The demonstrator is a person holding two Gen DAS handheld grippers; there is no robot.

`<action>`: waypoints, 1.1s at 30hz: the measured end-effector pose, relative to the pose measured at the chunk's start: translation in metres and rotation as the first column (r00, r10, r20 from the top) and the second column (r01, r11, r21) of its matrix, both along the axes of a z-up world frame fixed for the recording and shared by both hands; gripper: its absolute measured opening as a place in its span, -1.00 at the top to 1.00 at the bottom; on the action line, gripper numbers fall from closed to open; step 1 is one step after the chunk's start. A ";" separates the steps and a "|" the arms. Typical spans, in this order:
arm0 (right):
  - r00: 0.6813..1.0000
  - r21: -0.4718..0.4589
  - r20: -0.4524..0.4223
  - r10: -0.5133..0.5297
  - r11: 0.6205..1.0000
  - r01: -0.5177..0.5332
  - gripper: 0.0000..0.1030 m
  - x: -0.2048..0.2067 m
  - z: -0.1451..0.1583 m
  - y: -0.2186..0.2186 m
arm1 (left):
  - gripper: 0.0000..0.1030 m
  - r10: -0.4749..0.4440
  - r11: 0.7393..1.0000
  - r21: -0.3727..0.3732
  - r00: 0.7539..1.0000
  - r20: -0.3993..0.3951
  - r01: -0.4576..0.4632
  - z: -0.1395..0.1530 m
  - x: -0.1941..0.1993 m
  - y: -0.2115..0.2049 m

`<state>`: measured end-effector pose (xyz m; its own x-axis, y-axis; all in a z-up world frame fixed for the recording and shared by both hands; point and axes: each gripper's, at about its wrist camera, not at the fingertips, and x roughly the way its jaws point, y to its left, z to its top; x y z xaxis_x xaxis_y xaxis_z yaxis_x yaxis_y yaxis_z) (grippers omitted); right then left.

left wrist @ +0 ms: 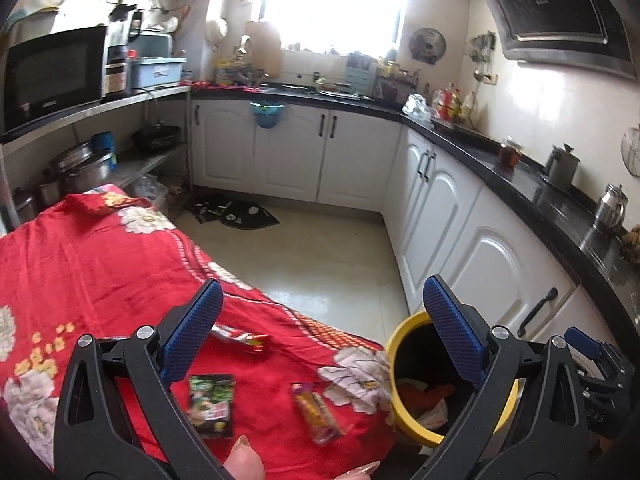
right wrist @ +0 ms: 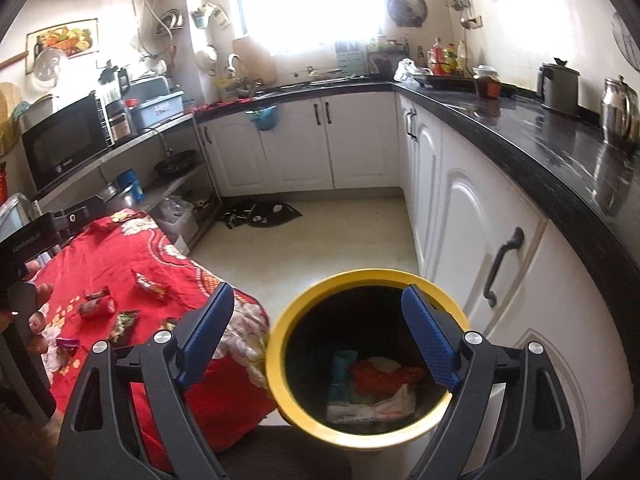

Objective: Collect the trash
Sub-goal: 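Move both open tools back over the remaining snacks on the bedspread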

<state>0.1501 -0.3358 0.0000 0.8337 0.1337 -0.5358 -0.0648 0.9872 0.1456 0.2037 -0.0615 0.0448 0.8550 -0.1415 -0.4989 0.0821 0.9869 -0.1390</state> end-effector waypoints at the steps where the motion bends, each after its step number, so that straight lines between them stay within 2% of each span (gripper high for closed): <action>1: 1.000 -0.001 0.003 0.009 1.000 -0.009 -0.62 0.000 0.001 0.004 | -0.79 0.009 1.000 -0.003 1.000 0.002 -0.009 0.001 -0.002 0.006; 9: 0.996 -0.002 0.014 0.085 0.996 -0.085 -0.62 0.001 0.009 0.035 | -0.79 0.109 0.994 -0.013 0.994 0.014 -0.109 0.006 -0.016 0.054; 16: 0.984 -0.004 0.013 0.178 0.984 -0.178 -0.62 0.004 0.014 0.072 | -0.79 0.212 0.977 -0.018 0.977 0.004 -0.212 0.003 -0.029 0.102; 33: 0.920 -0.036 -0.035 0.390 0.920 -0.391 -0.62 0.011 0.007 0.170 | -0.79 0.388 0.920 -0.035 0.920 -0.052 -0.390 -0.017 -0.065 0.192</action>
